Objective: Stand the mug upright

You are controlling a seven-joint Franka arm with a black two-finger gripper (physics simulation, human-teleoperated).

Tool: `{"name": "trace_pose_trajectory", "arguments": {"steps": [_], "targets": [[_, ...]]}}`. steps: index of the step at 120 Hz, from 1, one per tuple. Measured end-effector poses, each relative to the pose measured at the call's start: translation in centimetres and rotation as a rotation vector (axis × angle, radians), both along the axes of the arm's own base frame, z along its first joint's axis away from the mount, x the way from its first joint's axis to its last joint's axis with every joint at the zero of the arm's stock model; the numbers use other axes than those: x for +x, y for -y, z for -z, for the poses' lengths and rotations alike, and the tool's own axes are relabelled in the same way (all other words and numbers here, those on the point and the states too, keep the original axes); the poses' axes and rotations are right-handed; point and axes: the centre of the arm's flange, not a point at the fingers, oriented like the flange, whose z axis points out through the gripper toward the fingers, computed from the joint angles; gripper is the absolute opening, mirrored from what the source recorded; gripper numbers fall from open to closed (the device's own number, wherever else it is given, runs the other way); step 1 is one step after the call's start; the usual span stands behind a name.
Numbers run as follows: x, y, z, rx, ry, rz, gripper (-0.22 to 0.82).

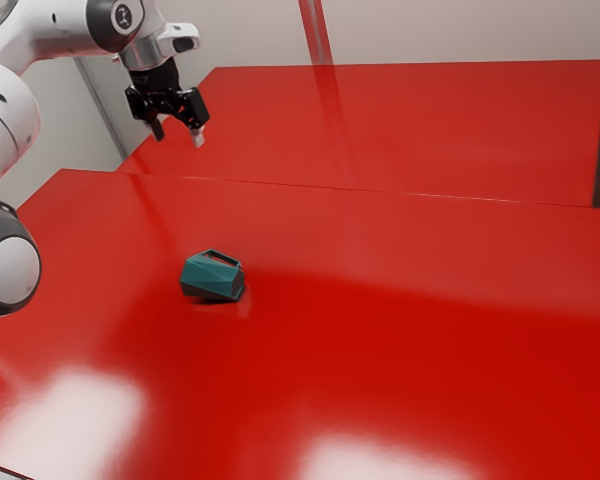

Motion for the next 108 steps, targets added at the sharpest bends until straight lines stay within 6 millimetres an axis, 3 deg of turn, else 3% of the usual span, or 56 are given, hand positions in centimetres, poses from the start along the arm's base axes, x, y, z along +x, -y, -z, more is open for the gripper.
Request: {"name": "trace_pose_trajectory", "arguments": {"steps": [40, 49, 83, 93, 108], "targets": [[-0.3, 0.7, -0.7, -0.018, 0.011, 0.014, 0.6], [-1.6, -0.4, -0.1, -0.063, -0.005, -0.018, 0.6], [-11.0, -15.0, 11.3, -0.467, -0.127, -0.35, 0.6], [-12.3, -16.6, 14.3, -0.562, -0.134, -0.379, 0.6], [-11.8, -17.0, 18.6, -0.634, -0.138, -0.365, 0.6]]}}
